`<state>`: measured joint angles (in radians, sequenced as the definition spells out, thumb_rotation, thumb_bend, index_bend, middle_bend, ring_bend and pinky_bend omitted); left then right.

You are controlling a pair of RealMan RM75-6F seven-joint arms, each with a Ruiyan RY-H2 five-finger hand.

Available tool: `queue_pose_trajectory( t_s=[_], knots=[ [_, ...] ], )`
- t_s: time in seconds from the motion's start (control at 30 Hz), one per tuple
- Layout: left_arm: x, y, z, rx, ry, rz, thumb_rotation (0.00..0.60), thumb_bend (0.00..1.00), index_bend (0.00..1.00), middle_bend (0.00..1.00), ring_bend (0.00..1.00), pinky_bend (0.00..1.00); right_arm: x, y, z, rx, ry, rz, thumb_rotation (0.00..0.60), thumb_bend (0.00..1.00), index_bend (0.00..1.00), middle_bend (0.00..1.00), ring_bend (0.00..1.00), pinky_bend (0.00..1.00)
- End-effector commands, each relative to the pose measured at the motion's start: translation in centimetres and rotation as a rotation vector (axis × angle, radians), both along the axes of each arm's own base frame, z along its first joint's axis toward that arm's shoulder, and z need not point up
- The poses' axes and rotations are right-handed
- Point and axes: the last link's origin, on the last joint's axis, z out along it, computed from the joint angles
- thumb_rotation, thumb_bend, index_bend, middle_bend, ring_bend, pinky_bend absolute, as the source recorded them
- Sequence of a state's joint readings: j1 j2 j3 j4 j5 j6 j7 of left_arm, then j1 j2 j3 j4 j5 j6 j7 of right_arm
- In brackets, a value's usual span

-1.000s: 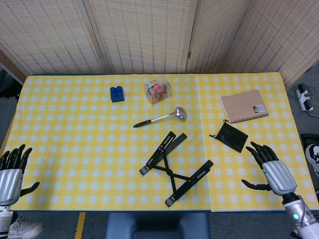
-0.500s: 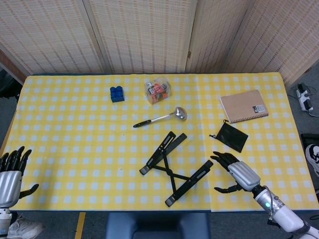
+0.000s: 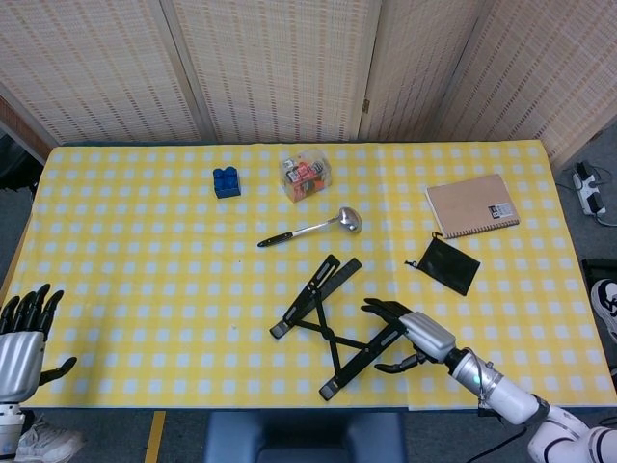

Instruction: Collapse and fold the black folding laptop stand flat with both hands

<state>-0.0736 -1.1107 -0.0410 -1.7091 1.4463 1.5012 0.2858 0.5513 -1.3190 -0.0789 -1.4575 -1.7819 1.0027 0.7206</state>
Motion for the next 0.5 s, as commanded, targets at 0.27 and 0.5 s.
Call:
queue_pose_trajectory(
  t_s=[0.27, 0.5],
  knots=[
    [0.0, 0.0, 0.1, 0.003, -0.001, -0.002, 0.600, 0.16, 0.06, 0.05, 0.00, 0.00, 3.5, -3.0, -1.4, -0.009, -0.045, 0.082, 0.355, 0.25, 0.00, 0.00, 0.01, 0.00],
    [-0.1, 0.0, 0.1, 0.005, 0.003, -0.001, 0.600, 0.16, 0.06, 0.05, 0.00, 0.00, 5.5, -4.5, -2.1, -0.018, -0.069, 0.119, 0.410, 0.25, 0.00, 0.00, 0.04, 0.00]
  ],
)
